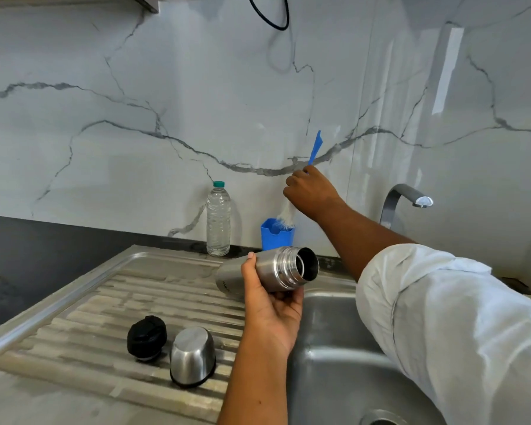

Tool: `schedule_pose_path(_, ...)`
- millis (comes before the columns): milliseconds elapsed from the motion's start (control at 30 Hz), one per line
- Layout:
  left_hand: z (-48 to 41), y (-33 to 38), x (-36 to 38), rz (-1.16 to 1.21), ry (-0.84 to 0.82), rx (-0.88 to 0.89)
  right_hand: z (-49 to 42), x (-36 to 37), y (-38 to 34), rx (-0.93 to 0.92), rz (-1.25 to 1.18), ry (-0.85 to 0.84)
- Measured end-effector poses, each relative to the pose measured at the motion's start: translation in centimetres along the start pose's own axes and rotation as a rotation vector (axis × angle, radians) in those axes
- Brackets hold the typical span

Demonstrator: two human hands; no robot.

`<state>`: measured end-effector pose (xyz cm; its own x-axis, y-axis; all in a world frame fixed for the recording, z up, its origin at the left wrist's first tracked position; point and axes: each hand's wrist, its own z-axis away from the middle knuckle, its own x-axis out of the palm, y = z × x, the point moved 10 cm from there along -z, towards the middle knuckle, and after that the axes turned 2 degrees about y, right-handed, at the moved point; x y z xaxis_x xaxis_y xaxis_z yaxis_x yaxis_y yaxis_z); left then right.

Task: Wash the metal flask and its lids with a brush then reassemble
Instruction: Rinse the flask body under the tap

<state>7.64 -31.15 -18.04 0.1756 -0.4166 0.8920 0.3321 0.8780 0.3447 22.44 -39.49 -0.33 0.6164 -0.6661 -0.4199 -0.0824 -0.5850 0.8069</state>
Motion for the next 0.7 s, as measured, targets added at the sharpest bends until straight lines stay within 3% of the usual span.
schedule_pose_path(167, -0.2, 0.0, -0.4, -0.008, 0.011, -0.001, 2.2, -1.0, 1.8, 0.119, -0.115, 0.236)
schedule_pose_path(367, 0.2, -0.1, 0.0, -0.032, 0.009, 0.004, 5.8, -2.6, 1.7, 0.152, -0.323, 0.302)
schedule_pose_path(567, 0.6, -2.0, 0.4, -0.132, 0.008, -0.032, 15.2, -2.2, 0.4, 0.323, -0.623, -0.011)
schedule_pose_path(700, 1.2, -3.8, 1.1, -0.237, -0.03, -0.05, 23.7, 2.6, 1.8, 0.602, -0.743, -0.311)
